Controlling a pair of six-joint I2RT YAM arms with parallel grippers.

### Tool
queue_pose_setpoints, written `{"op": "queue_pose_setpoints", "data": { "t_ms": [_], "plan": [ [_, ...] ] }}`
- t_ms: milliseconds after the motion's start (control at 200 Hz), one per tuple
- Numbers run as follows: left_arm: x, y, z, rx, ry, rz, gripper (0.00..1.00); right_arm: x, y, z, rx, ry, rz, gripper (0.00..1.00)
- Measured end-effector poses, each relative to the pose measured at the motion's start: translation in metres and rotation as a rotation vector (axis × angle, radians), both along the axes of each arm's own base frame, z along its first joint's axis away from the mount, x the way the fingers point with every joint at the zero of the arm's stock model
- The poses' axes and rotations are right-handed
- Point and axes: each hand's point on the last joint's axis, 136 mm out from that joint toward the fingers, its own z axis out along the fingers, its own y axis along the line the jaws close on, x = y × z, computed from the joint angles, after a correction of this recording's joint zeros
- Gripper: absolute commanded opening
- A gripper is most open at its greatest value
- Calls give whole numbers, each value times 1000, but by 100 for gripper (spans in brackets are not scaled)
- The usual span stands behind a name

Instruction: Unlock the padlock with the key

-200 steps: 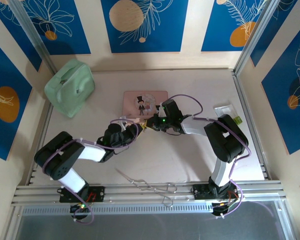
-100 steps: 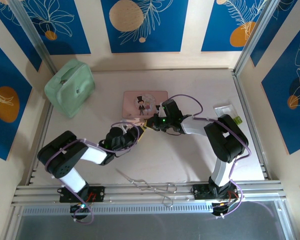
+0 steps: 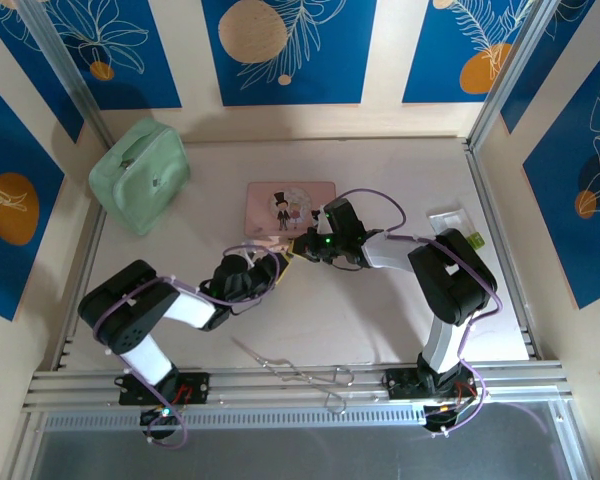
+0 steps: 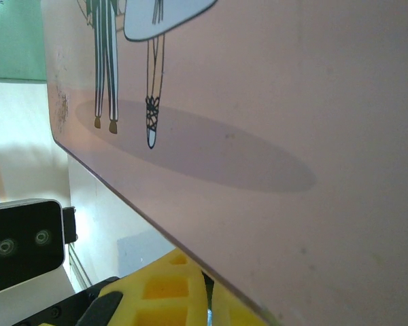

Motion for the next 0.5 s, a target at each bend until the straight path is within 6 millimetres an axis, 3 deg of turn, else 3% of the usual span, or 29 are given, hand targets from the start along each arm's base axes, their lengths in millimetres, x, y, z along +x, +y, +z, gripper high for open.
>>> {"op": "queue_pose_setpoints", "data": {
  "t_ms": [500],
  "plan": [
    [2,-2,3,-1,-15,-4,34,0,0,0,-4,7,0,0]
  ]
}}
